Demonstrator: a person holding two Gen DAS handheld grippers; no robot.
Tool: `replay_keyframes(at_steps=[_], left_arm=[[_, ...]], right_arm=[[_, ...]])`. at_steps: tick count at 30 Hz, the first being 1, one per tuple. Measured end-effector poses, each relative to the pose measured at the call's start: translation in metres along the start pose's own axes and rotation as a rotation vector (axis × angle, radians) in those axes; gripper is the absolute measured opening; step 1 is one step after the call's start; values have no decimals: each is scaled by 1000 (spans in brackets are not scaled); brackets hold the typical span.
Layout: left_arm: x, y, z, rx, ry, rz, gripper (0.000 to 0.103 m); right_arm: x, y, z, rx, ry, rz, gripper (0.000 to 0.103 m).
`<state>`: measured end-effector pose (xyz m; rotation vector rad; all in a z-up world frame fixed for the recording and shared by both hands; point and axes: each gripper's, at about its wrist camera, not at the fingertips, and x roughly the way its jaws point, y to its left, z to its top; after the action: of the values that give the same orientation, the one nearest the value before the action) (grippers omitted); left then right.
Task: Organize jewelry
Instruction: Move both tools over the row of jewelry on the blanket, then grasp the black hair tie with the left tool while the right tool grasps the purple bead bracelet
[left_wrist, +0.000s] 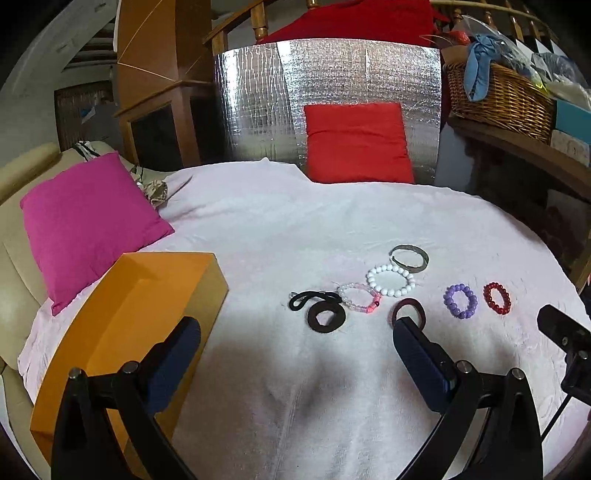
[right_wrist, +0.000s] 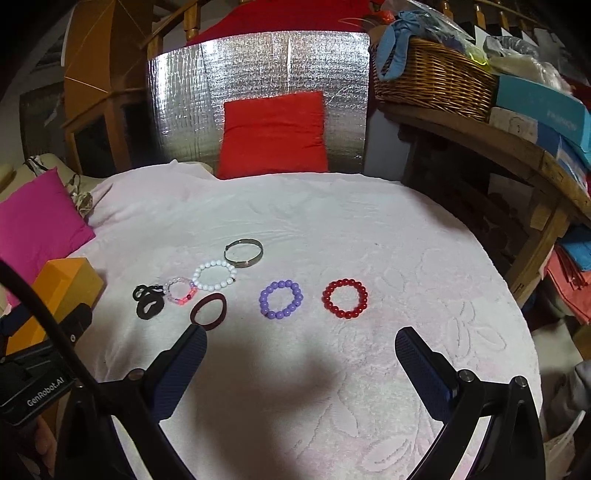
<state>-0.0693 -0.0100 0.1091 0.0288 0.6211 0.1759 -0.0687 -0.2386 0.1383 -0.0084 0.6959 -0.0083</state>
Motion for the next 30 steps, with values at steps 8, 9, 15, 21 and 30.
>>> replay_keyframes(at_steps=[8,9,15,21,30], left_arm=[[-2,-2,1,2,-19,24,103],[-2,-2,1,4,-19,29,103],[-1,0,2,1,-17,31,103],[2,1,1,-11,-2,18,103],[12,3,1,22,30,18,103]], right_arm=[[0,1,0,-12,-6,-11,103],[0,1,0,-12,-6,-10,103],[0,0,1,0,-9,-19,103],[0,1,-1,-4,-10,-24,103],[4,-3,0,-4,2,-13,103]])
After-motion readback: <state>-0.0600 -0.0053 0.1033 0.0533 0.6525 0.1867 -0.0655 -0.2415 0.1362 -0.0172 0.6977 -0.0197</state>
